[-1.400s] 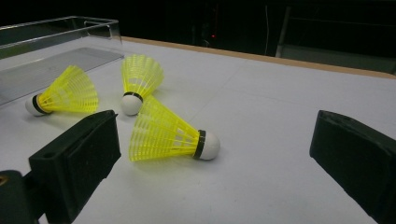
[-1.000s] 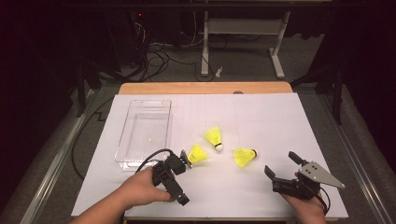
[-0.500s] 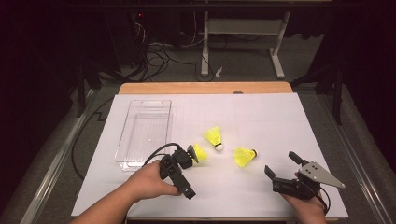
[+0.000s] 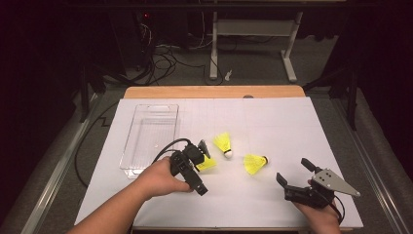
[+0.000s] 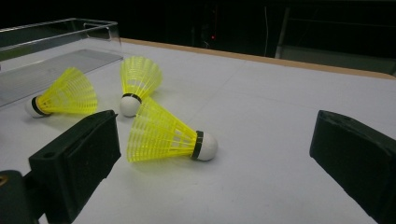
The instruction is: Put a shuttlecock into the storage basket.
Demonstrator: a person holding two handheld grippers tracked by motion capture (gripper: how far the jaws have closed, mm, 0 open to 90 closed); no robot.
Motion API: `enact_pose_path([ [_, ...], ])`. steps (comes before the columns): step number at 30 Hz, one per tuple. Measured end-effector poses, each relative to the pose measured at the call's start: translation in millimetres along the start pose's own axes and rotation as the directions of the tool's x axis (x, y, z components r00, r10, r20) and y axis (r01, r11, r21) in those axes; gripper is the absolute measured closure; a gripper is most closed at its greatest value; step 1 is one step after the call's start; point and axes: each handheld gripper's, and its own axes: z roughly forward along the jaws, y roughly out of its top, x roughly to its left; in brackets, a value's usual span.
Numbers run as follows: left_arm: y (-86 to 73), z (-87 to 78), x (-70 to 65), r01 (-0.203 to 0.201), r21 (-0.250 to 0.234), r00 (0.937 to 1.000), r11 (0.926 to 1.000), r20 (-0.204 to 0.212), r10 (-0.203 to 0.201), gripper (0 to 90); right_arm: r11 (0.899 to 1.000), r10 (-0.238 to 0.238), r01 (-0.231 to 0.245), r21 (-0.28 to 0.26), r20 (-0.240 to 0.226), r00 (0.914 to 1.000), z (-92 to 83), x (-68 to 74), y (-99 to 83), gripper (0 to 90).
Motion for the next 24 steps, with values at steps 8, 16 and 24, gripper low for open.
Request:
enact_pose_path([
  [8, 8.3, -0.9, 12.4, 0.012, 0.003, 0.9999, 0.9999, 0.003, -0.012, 4.1, 1.000, 0.003, -0.003, -0.001, -0.001, 1.0000, -0.2, -0.1, -0.1, 2.3],
  [16, 16.7, -0.4, 21.2, 0.028, -0.009, 0.9994, 0.9996, -0.018, -0.028, 8.2, 1.000, 0.005, -0.005, -0.003, -0.002, 1.0000, -0.3, -0.6, -0.1, 2.3],
  [24, 23.8, 7.3, 26.3, 0.050, 0.008, 0.9979, 0.9987, -0.041, -0.049, 10.8, 1.000, 0.009, -0.009, -0.004, -0.003, 0.9999, -0.5, -1.0, -0.1, 2.3],
])
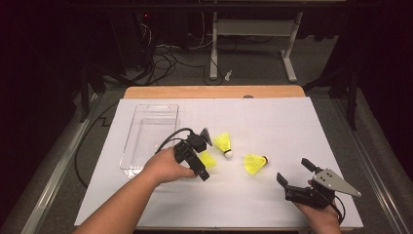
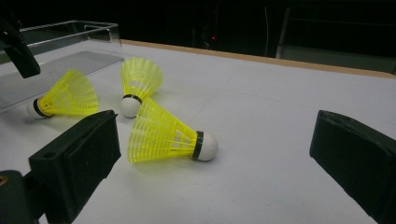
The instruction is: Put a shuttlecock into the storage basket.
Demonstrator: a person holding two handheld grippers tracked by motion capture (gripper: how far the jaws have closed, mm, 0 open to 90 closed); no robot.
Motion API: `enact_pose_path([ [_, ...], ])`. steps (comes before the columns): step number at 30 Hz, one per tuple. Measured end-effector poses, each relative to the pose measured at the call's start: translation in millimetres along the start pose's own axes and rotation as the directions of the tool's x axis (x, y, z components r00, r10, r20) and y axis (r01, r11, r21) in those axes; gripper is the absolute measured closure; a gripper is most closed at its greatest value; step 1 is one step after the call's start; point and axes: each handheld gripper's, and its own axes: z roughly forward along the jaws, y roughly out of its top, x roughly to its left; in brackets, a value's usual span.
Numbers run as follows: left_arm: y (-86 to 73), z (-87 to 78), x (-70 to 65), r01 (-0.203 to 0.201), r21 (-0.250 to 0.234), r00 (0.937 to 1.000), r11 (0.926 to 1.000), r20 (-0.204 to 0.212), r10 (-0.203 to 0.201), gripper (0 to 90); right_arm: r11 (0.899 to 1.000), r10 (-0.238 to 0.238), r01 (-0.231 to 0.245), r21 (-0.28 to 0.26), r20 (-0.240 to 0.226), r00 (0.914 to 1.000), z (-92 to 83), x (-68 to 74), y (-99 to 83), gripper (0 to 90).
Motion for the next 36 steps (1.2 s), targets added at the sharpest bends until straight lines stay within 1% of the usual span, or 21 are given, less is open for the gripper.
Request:
enact_pose_path([
  [2, 0.7, 2.6, 0.1, 0.000, 0.002, 0.9999, 1.0000, -0.017, 0.000, 12.0, 1.000, -0.001, 0.001, -0.001, 0.000, 1.0000, -0.1, -0.2, 0.0, 2.3],
  [5, 1.7, 5.1, 1.0, 0.011, 0.004, 0.9991, 0.9999, -0.042, -0.011, 15.2, 1.000, -0.001, 0.001, -0.001, -0.001, 1.0000, -0.2, -0.3, 0.0, 2.3],
  [6, 2.1, 6.4, 1.1, 0.019, 0.000, 0.9989, 0.9998, -0.043, -0.019, 15.6, 1.000, -0.001, 0.001, -0.001, -0.001, 1.0000, -0.2, -0.3, 0.0, 2.3],
  [7, 2.6, 7.2, 1.6, 0.013, 0.008, 0.9990, 0.9999, -0.043, -0.013, 16.2, 1.000, -0.001, 0.001, -0.001, -0.001, 1.0000, -0.3, -0.3, 0.0, 2.3],
  [8, 2.9, 8.5, 1.4, 0.016, 0.012, 0.9987, 0.9998, -0.048, -0.015, 16.4, 1.000, 0.002, -0.002, -0.003, 0.000, 1.0000, -0.4, -0.1, 0.1, 2.3],
  [11, 4.2, 11.8, 0.9, 0.014, 0.021, 0.9976, 0.9997, -0.068, -0.012, 16.6, 1.000, 0.002, -0.002, -0.003, 0.000, 1.0000, -0.5, -0.2, 0.2, 2.3],
  [12, 4.5, 12.8, 0.7, 0.008, 0.021, 0.9975, 0.9997, -0.070, -0.007, 17.0, 1.000, 0.003, -0.003, -0.003, 0.000, 1.0000, -0.4, -0.2, 0.2, 2.3],
  [13, 4.6, 13.7, 0.8, 0.001, 0.023, 0.9982, 0.9997, -0.060, 0.000, 19.8, 1.000, 0.003, -0.003, -0.003, 0.000, 1.0000, -0.4, -0.3, 0.2, 2.3],
  [14, 5.0, 14.8, 1.1, 0.000, 0.032, 0.9983, 0.9995, -0.059, 0.002, 22.9, 1.000, 0.003, -0.003, -0.003, 0.000, 1.0000, -0.4, -0.3, 0.2, 2.3],
  [16, 5.9, 17.4, 1.3, 0.009, 0.045, 0.9975, 0.9989, -0.070, -0.006, 22.5, 1.000, 0.003, -0.003, -0.003, -0.001, 1.0000, -0.5, -0.2, 0.2, 2.3],
  [17, 6.1, 18.5, 1.5, 0.016, 0.042, 0.9976, 0.9990, -0.068, -0.013, 22.6, 1.000, 0.002, -0.002, -0.004, -0.001, 1.0000, -0.5, -0.2, 0.2, 2.4],
  [20, 6.9, 20.2, 2.4, 0.018, 0.041, 0.9969, 0.9990, -0.077, -0.015, 24.6, 1.000, 0.003, -0.003, -0.004, -0.001, 1.0000, -0.5, -0.4, 0.2, 2.4],
  [21, 7.1, 20.4, 3.4, 0.013, 0.050, 0.9968, 0.9987, -0.079, -0.009, 24.6, 1.000, 0.003, -0.003, -0.004, -0.001, 1.0000, -0.5, -0.4, 0.2, 2.4],
  [24, 7.2, 22.2, 5.7, 0.020, 0.057, 0.9960, 0.9982, -0.088, -0.015, 26.7, 1.000, 0.004, -0.004, -0.004, -0.001, 1.0000, -0.5, -0.5, 0.2, 2.4],
  [26, 7.0, 23.3, 6.4, 0.028, 0.051, 0.9961, 0.9983, -0.086, -0.024, 28.9, 1.000, 0.004, -0.004, -0.003, -0.002, 1.0000, -0.7, -0.5, 0.3, 2.4],
  [28, 6.8, 24.3, 7.2, 0.025, 0.056, 0.9961, 0.9981, -0.086, -0.021, 31.3, 1.000, 0.003, -0.003, -0.005, -0.001, 1.0000, -0.6, -0.6, 0.3, 2.4],
  [29, 6.7, 25.2, 6.9, 0.033, 0.053, 0.9957, 0.9981, -0.088, -0.028, 31.8, 1.000, 0.004, -0.004, -0.004, -0.001, 1.0000, -0.6, -0.6, 0.2, 2.4],
  [31, 6.8, 25.9, 7.1, 0.025, 0.059, 0.9955, 0.9979, -0.093, -0.019, 32.1, 1.000, 0.003, -0.003, -0.004, -0.002, 1.0000, -0.5, -0.5, 0.3, 2.4],
  [32, 6.7, 26.0, 7.0, 0.021, 0.058, 0.9956, 0.9981, -0.093, -0.016, 34.0, 1.000, 0.003, -0.003, -0.004, -0.002, 1.0000, -0.5, -0.4, 0.3, 2.4],
  [33, 6.6, 26.2, 7.2, 0.025, 0.051, 0.9958, 0.9984, -0.089, -0.020, 36.1, 1.000, 0.003, -0.003, -0.003, -0.002, 1.0000, -0.6, -0.3, 0.3, 2.4],
  [36, 7.1, 27.9, 7.9, 0.033, 0.059, 0.9952, 0.9977, -0.094, -0.027, 37.1, 1.000, 0.002, -0.002, -0.004, -0.002, 1.0000, -0.3, -0.3, 0.3, 2.4],
])
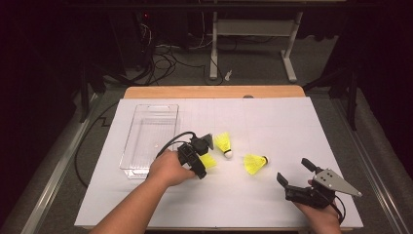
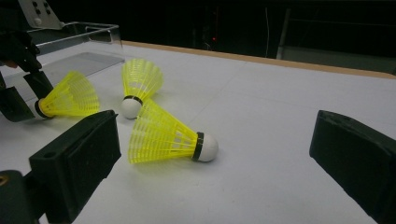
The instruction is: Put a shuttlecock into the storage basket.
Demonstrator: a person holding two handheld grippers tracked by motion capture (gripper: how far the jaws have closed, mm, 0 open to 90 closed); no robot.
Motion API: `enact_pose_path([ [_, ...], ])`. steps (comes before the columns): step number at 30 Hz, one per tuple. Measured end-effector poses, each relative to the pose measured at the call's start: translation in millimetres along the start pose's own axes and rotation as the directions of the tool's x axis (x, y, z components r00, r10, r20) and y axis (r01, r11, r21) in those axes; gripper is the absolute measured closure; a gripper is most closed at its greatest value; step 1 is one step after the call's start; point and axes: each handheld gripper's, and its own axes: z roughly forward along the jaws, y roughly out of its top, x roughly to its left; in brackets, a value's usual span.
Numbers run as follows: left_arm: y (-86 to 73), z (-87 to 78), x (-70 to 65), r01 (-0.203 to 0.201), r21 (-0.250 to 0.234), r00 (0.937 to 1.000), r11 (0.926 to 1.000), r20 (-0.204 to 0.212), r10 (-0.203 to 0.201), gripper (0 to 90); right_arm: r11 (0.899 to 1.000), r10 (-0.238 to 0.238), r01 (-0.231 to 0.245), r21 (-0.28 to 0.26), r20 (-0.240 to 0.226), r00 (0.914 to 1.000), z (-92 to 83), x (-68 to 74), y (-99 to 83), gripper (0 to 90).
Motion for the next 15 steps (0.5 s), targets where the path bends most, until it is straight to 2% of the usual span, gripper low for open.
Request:
enact_pose_path([
  [15, -0.5, 2.7, 2.5, -0.001, 0.001, 1.0000, 1.0000, -0.009, 0.001, 46.8, 1.000, -0.001, 0.001, 0.000, -0.001, 1.0000, 0.0, 0.5, 0.0, 2.5],
])
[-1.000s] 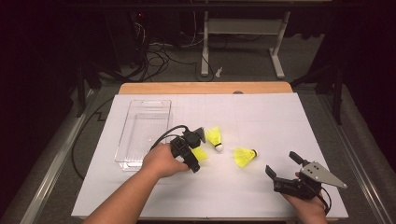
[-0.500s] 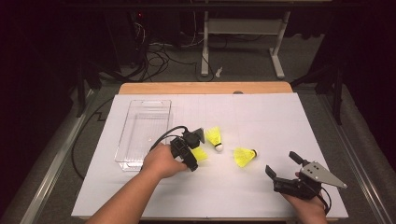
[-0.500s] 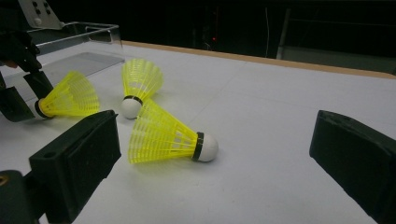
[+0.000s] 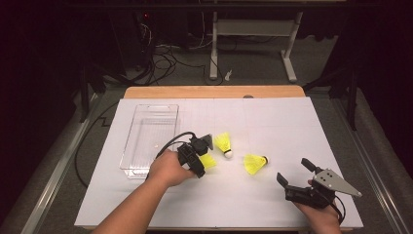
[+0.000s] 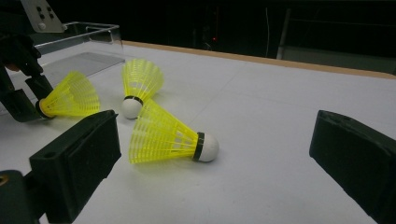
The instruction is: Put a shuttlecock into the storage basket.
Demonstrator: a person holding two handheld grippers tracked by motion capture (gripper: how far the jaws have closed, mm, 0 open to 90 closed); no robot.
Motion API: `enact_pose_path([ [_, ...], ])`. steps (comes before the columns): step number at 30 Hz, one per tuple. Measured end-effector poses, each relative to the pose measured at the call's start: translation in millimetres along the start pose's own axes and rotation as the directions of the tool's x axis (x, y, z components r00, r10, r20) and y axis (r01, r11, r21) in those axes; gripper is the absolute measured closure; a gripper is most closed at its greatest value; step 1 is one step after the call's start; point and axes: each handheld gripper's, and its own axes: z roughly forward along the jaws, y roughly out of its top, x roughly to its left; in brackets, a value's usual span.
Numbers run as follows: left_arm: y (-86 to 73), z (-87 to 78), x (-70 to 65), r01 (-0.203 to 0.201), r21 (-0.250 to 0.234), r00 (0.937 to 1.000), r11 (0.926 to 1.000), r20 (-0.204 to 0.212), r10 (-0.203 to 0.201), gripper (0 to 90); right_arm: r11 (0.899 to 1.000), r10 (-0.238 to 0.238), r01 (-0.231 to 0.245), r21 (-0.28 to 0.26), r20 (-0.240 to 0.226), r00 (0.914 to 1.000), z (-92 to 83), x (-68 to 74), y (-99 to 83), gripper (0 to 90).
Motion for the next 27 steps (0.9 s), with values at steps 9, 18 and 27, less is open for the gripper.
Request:
enact_pose_path([
  [9, -0.2, 1.4, 1.9, 0.002, 0.001, 1.0000, 1.0000, -0.006, -0.002, 51.8, 1.000, 0.004, -0.004, 0.000, 0.001, 1.0000, -0.1, -0.5, -0.1, 2.6],
  [18, 0.0, 2.9, 2.5, -0.002, 0.008, 0.9998, 1.0000, -0.019, 0.002, 56.0, 1.000, 0.003, -0.003, -0.001, 0.002, 1.0000, -0.3, -0.8, -0.1, 2.6],
  [27, -0.3, 3.2, 3.6, -0.002, 0.004, 0.9997, 1.0000, -0.023, 0.002, 60.9, 1.000, 0.002, -0.002, -0.001, 0.001, 1.0000, -0.1, -0.4, 0.0, 2.6],
])
